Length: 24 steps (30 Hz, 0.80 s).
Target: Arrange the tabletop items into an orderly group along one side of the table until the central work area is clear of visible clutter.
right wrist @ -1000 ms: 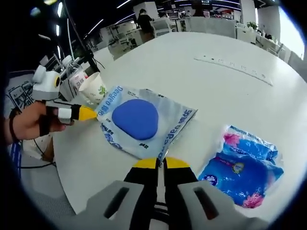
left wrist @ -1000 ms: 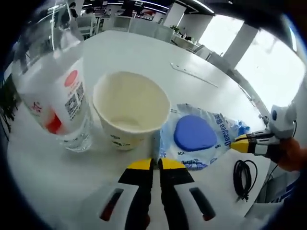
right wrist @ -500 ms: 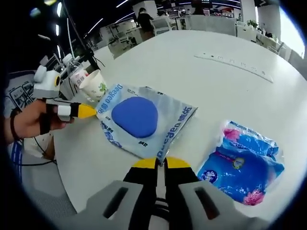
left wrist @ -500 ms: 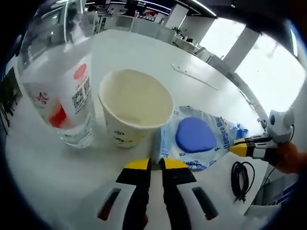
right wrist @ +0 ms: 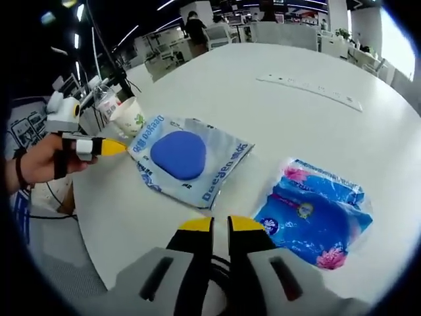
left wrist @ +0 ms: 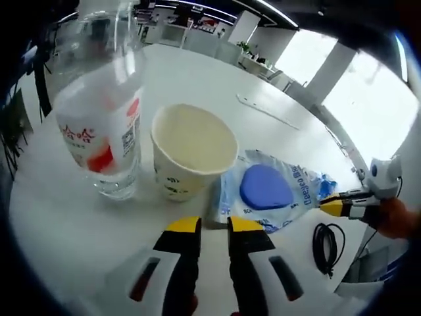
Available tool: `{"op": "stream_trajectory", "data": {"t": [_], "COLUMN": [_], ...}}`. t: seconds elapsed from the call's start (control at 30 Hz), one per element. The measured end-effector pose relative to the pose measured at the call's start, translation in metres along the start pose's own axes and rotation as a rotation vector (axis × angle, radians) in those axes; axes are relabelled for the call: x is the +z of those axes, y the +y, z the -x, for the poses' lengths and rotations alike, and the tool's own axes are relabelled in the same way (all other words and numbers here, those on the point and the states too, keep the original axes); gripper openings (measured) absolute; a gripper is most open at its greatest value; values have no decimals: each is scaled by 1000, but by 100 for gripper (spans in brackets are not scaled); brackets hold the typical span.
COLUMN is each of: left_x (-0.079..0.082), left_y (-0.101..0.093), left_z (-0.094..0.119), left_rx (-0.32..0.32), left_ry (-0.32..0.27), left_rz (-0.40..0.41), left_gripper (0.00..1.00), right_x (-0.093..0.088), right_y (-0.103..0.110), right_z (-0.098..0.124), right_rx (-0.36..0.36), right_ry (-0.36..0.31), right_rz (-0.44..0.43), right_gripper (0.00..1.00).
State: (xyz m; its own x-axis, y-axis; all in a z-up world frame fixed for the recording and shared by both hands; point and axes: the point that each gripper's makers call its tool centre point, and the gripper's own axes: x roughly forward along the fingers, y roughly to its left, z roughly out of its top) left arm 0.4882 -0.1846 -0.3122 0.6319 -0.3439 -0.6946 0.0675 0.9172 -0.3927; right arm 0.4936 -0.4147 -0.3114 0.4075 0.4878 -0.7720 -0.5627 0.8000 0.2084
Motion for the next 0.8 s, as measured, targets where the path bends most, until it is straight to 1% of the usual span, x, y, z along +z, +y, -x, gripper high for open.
{"op": "stream_trajectory", "data": {"t": [0.13,0.23,0.4,0.53,0.63,0.8], "left_x": [-1,-4,-5,-6,-7,-9], "left_y": [-1,-1,-1,0,3,3], "left_z": [6,9,18,27,34,49], "left_rx": [0,-3,-5,-9,-9,-20], "left_ry": [-8,-10,-18,-20,-22,-37], "left_rz": [-4,-22,-38,-59,-72,-95], "left_gripper": [13,13,15,16,16,18], "right_x": [-4,-9,-24,-36,-46,-59], "right_y": [-5,-11,-20,-21,-20,-15], "right_z": [8,17,29,34,37,40], "right_rx": [-8,-23,-45,-54,-52,-47], "right_ry": [-7,-13,-8,0,5,15], "right_rz": [-2,-10,-28,-39,-70,-75], "right_gripper": [6,6,7,8,9,14]}}
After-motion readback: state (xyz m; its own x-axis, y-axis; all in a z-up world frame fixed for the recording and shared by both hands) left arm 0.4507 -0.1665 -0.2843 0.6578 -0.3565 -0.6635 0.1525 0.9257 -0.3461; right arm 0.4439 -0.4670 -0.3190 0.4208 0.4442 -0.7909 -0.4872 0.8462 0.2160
